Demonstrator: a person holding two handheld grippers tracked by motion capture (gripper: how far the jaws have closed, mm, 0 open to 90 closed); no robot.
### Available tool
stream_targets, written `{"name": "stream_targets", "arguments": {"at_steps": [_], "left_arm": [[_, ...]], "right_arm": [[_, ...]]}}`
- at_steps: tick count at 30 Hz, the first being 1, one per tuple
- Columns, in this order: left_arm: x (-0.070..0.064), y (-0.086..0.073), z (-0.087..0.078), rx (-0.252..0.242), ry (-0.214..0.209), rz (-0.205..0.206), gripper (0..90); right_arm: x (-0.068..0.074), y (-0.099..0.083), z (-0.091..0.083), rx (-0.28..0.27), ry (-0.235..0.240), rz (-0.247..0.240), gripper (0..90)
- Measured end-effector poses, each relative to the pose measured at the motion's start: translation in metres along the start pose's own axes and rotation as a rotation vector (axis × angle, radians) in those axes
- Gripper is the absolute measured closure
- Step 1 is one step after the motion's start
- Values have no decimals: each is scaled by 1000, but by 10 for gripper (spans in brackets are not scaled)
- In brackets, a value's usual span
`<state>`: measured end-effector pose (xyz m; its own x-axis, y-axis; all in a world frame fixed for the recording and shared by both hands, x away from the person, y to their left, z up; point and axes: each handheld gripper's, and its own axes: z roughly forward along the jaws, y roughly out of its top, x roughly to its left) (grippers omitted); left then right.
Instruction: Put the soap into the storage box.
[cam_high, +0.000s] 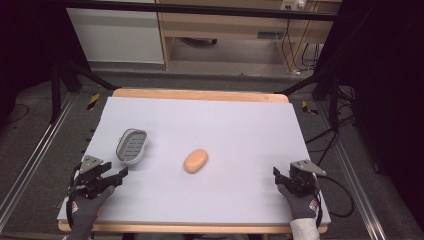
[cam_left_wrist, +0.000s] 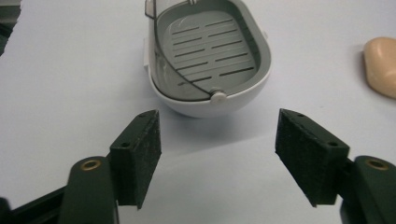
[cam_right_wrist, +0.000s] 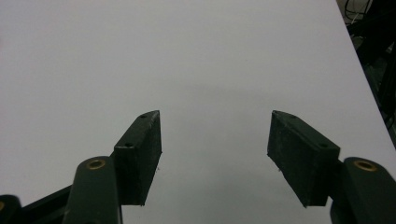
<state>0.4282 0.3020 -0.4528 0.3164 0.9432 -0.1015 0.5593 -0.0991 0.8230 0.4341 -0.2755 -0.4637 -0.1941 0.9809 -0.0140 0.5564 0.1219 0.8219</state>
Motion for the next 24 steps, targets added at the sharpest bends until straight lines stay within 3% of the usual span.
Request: {"name": "stream_targets", "arguments": {"at_steps": [6, 15, 24], "left_arm": [[-8, 4, -6, -36, -12, -8, 343], [-18, 10, -5, -36, -41, 3, 342], [-33, 21, -5, -51, -63, 47, 334]], "right_arm": [[4, -1, -1, 9, 16, -20, 382], [11, -1, -2, 11, 31, -45, 389], [11, 2, -4, 1, 42, -44, 429]]}}
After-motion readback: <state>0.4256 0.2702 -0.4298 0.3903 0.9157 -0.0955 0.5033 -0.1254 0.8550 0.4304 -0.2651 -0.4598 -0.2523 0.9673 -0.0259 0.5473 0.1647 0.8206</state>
